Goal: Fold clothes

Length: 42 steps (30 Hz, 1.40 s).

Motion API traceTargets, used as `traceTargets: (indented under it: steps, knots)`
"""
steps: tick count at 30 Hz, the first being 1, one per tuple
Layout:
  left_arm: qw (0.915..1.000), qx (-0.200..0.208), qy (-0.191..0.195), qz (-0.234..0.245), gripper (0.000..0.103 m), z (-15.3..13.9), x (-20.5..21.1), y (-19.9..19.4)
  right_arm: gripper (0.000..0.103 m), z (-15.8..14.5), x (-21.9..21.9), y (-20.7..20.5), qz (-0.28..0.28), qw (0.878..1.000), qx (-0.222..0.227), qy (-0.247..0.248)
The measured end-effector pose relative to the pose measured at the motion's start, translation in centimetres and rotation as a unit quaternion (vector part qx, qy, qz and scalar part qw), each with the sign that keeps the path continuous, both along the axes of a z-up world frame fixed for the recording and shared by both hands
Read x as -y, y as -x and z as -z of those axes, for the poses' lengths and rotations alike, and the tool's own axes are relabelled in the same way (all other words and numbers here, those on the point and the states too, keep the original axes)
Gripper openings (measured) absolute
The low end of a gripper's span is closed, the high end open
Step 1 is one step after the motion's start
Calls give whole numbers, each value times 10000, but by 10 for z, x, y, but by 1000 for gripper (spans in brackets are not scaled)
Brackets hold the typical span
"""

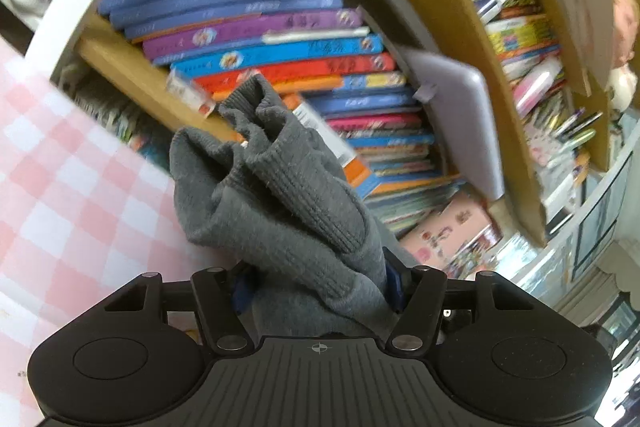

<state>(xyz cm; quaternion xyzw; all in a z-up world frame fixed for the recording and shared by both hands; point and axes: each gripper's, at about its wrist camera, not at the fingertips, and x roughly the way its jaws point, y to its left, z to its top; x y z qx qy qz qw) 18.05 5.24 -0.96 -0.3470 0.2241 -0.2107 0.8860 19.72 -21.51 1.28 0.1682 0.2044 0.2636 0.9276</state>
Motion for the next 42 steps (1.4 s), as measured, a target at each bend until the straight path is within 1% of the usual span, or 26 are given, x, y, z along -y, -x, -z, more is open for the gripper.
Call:
traceTargets:
  steps: [3, 4, 7, 10, 11, 13, 14, 15, 18, 20, 22, 24, 31, 35, 42]
  knots:
    - [9991, -308, -275, 76, 61, 6, 3, -5, 36, 13, 4, -8, 79, 9993, -351, -49]
    - [9991, -314, -286, 85, 61, 7, 3, -5, 36, 18, 6, -10, 109, 9987, -491, -76]
    - [9990, -361, -256, 80, 65, 9, 2, -5, 38, 21, 8, -9, 155, 9978, -622, -195]
    - [9989, -401, -214, 105, 69, 13, 0, -7, 45, 25, 9, -8, 206, 9966, -752, -255]
    - [9989, -417, -188, 113, 72, 14, -2, -7, 48, 27, 10, -7, 231, 9962, -784, -289]
    - [9990, -398, -149, 120, 74, 15, -3, -7, 57, 28, 12, -5, 297, 9955, -833, -353]
    - [9990, -399, -168, 123, 76, 14, -4, -6, 69, 28, 13, -3, 352, 9952, -843, -352]
    - [9990, -397, -191, 125, 77, 13, -4, -5, 76, 28, 14, -1, 409, 9949, -852, -348]
    - [9988, -276, -391, 70, 78, 9, -8, 4, 76, 27, 18, 10, 513, 9942, -858, -403]
    - [9986, -100, -511, -53, 80, 5, -12, 13, 77, 27, 20, 19, 522, 9941, -845, -446]
    - [9986, 32, -511, -152, 82, 3, -19, 22, 77, 25, 21, 30, 568, 9945, -792, -375]
    - [9985, 71, -484, -248, 83, 1, -25, 32, 78, 24, 21, 41, 614, 9947, -755, -319]
    - [9964, 107, -657, -529, 85, -2, -38, 70, 79, 19, 15, 79, 592, 9957, -674, -220]
    - [9951, 170, -834, -506, 86, -4, -35, 93, 80, 15, 5, 103, 518, 9970, -567, -49]
    - [9909, 329, -1257, -339, 89, -6, -20, 128, 83, 12, -11, 139, 383, 9981, -381, 295]
